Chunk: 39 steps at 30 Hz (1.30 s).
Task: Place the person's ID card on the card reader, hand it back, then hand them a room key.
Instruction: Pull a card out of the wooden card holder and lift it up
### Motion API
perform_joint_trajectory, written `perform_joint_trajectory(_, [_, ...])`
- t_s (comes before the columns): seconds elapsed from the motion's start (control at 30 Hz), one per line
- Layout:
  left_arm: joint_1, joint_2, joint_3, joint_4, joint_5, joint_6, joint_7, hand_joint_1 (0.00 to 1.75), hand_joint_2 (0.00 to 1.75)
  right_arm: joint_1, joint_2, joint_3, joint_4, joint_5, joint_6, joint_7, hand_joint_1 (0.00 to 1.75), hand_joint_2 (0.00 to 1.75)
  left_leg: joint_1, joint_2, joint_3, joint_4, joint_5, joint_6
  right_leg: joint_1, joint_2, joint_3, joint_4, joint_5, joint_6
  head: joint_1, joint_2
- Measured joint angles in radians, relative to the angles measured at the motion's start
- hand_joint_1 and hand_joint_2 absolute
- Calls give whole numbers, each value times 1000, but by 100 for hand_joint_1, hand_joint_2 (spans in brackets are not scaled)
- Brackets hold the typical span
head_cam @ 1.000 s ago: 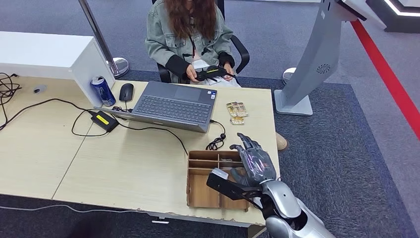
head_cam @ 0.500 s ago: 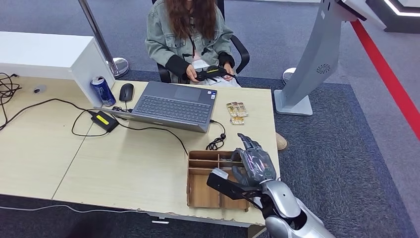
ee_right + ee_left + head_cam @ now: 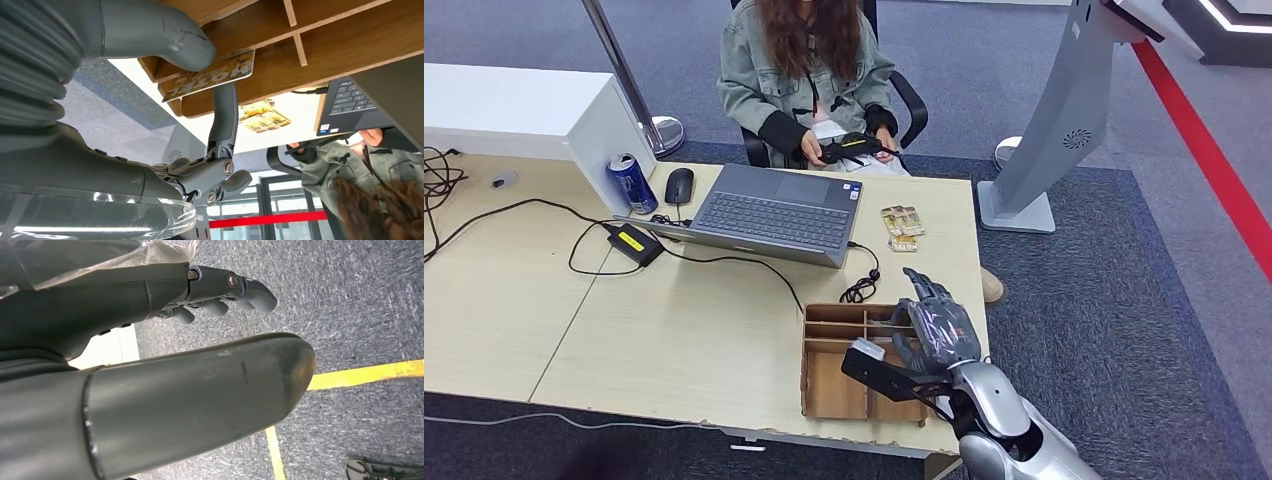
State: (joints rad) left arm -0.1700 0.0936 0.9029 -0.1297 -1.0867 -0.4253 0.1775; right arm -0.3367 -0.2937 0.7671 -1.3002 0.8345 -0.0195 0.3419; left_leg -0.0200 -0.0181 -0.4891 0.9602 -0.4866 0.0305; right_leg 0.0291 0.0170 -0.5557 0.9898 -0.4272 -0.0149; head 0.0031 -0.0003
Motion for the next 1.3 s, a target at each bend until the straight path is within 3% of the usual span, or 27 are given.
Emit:
perform_joint_trajectory(0.5, [-3, 0, 23, 9, 8, 8, 0, 0, 0, -2, 2, 0, 23, -8, -4, -13, 111, 175, 0, 0, 0, 0, 0, 0, 0, 0, 0, 0, 0, 0, 0, 0])
perform_joint_trajectory(0.67, [-4, 0, 28, 12, 7, 11, 0, 0, 0, -3, 6, 0, 29, -14, -9, -17, 158, 175, 0, 0, 0, 0, 0, 0, 0, 0, 0, 0, 0, 0, 0, 0])
perform_joint_trajectory(0.77, [-5, 0, 33, 14, 7, 13, 0, 0, 0, -6, 8, 0, 34, -17, -14, -19, 173, 175, 0, 0, 0, 0, 0, 0, 0, 0, 0, 0, 0, 0, 0, 0])
perform_joint_trajectory(1.3, [-6, 0, 54, 21, -26, 18, -4, 0, 0, -7, 20, 0, 69, -14, -72, -45, 175, 175, 0, 0, 0, 0, 0, 0, 0, 0, 0, 0, 0, 0, 0, 0])
